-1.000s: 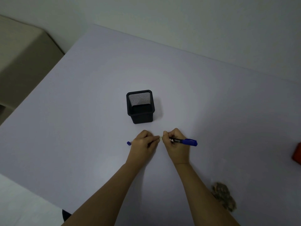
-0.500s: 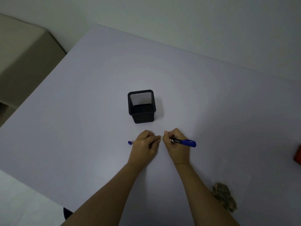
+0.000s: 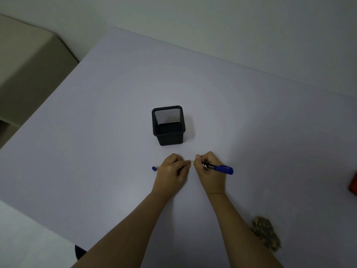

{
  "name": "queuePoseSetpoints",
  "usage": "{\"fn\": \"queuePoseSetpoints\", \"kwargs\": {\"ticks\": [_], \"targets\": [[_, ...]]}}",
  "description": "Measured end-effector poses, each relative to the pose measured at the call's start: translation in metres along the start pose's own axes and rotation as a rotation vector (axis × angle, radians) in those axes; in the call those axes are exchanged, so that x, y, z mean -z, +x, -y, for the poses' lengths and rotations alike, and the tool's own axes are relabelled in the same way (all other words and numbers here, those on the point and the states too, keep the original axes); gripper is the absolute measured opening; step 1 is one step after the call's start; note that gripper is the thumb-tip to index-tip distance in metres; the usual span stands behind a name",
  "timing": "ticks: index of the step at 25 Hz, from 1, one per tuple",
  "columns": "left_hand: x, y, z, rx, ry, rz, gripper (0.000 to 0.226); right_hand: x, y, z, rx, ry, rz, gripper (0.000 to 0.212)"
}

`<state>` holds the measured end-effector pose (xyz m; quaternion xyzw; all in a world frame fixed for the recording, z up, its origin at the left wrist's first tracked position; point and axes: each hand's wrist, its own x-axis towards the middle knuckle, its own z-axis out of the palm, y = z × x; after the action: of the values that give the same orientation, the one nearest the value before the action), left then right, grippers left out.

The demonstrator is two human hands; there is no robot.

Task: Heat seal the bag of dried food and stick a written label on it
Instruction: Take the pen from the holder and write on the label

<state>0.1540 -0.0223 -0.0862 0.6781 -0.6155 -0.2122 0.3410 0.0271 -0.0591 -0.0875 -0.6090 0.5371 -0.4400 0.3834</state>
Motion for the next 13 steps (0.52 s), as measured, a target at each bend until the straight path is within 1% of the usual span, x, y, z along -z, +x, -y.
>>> {"fn": "queuePoseSetpoints", "kwargs": {"ticks": [9,13], "targets": [[-0.0013,0.0002,0.0003,0.005,0.001,-0.006,0.015,0.0012,0.0001,-0.0001,0.002,-0.021,-0.03,0.033],[-0.0008,0.0008,-0.0007,0.004,-0.004,-0.01,0.019,0.0007,0.0011,-0.001,0.008,-0.035,-0.03,0.034]]}}
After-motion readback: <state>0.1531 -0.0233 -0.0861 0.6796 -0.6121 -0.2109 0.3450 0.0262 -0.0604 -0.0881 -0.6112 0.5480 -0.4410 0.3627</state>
